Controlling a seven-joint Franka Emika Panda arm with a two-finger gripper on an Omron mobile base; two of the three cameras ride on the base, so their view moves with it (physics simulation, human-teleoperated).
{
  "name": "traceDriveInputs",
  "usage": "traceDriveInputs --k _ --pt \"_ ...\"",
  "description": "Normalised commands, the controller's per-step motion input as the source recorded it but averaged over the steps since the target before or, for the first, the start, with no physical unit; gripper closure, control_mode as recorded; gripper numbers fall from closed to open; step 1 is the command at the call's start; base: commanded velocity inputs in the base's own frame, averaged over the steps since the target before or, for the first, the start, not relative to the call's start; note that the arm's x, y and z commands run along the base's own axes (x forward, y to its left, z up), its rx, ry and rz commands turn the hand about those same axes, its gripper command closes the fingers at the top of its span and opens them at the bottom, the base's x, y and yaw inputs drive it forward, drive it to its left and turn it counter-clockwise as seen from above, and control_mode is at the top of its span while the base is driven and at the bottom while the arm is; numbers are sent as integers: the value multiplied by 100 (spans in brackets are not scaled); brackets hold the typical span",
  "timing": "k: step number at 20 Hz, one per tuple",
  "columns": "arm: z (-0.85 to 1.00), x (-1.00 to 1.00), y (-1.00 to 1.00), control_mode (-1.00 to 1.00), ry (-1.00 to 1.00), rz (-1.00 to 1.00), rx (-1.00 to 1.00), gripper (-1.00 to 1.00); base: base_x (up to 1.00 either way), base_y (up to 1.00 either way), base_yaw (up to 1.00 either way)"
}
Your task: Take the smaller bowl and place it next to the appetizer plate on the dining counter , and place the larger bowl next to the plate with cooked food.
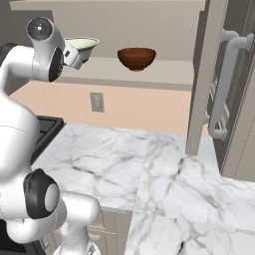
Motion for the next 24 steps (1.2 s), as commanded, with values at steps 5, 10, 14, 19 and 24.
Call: traceDriveInputs --k 5,10,14,19,24 --pt "-1 45 9 -100 6 -4 0 -100 0 0 0" --pt "0 33 9 -100 4 -5 0 -100 0 0 0" --pt "-5 25 6 -100 0 -4 0 -100 0 0 0" --pt "-12 21 5 -100 0 -3 0 -100 0 0 0" --pt "-16 24 5 -100 0 -3 0 -100 0 0 0"
